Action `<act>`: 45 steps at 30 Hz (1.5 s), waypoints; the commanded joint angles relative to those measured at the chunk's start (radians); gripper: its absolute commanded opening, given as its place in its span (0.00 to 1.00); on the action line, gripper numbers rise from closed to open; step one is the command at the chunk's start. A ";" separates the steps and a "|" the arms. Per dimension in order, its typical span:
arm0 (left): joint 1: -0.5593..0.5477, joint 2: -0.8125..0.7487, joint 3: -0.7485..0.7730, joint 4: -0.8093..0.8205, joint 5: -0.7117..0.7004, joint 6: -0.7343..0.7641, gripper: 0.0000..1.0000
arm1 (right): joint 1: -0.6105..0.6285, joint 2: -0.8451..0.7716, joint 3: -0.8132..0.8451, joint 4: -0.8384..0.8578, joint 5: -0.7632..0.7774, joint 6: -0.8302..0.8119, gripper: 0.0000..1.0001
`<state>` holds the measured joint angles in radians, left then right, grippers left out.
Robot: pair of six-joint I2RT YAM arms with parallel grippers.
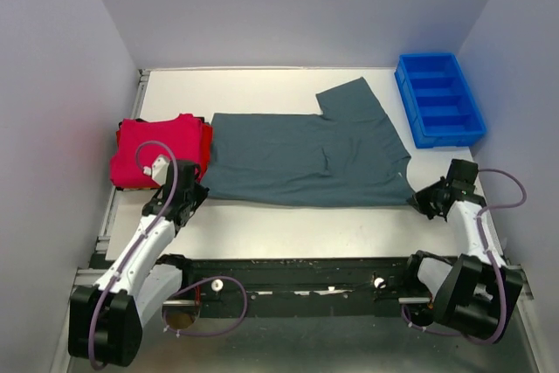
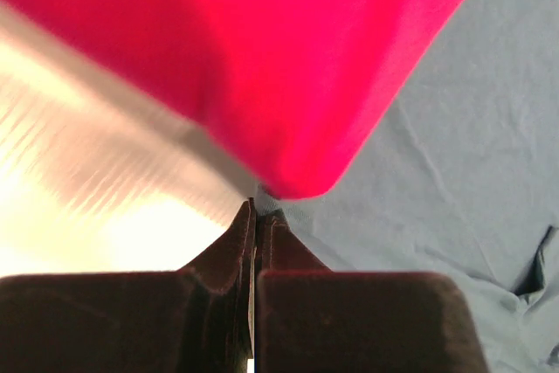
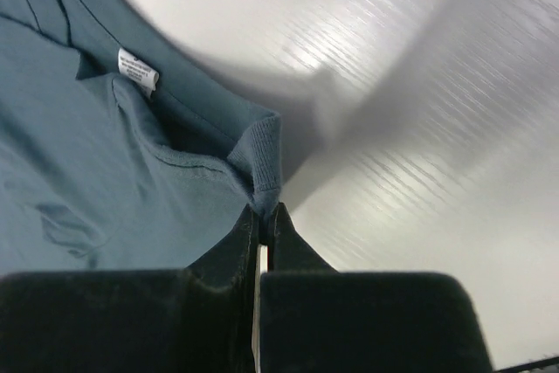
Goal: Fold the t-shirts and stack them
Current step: Fold the flattened tshirt in 1/3 of the way, then grap the side of the flattened tshirt furthest away from the robot with both arms
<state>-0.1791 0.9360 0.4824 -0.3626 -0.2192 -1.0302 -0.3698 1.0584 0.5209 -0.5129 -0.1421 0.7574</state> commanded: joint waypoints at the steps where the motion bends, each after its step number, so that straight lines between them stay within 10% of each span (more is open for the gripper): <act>1: -0.022 -0.103 -0.085 -0.081 -0.008 -0.048 0.00 | -0.012 -0.130 -0.045 -0.090 0.110 0.032 0.01; 4: -0.065 -0.129 -0.110 -0.078 -0.025 -0.070 0.05 | -0.012 -0.239 -0.051 -0.147 0.194 0.072 0.04; 8: -0.105 -0.132 -0.071 -0.067 -0.026 -0.038 0.62 | -0.012 -0.354 -0.044 -0.153 0.228 0.068 0.70; 11: -0.115 -0.120 0.052 -0.142 -0.063 0.022 0.73 | -0.012 -0.365 0.026 -0.148 0.153 -0.007 0.72; 19: -0.118 -0.074 0.255 -0.038 -0.033 0.317 0.76 | 0.008 -0.330 0.131 0.143 -0.224 -0.152 0.70; 28: -0.120 0.307 0.395 0.295 -0.121 0.351 0.75 | 0.279 -0.017 0.401 0.234 -0.100 -0.159 0.67; 45: -0.033 1.053 1.062 0.051 -0.078 0.410 0.59 | 0.333 0.250 0.522 0.436 -0.122 -0.167 0.67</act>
<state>-0.2352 1.8683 1.4532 -0.2211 -0.3393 -0.6250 -0.0429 1.2633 1.0016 -0.1574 -0.2527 0.5922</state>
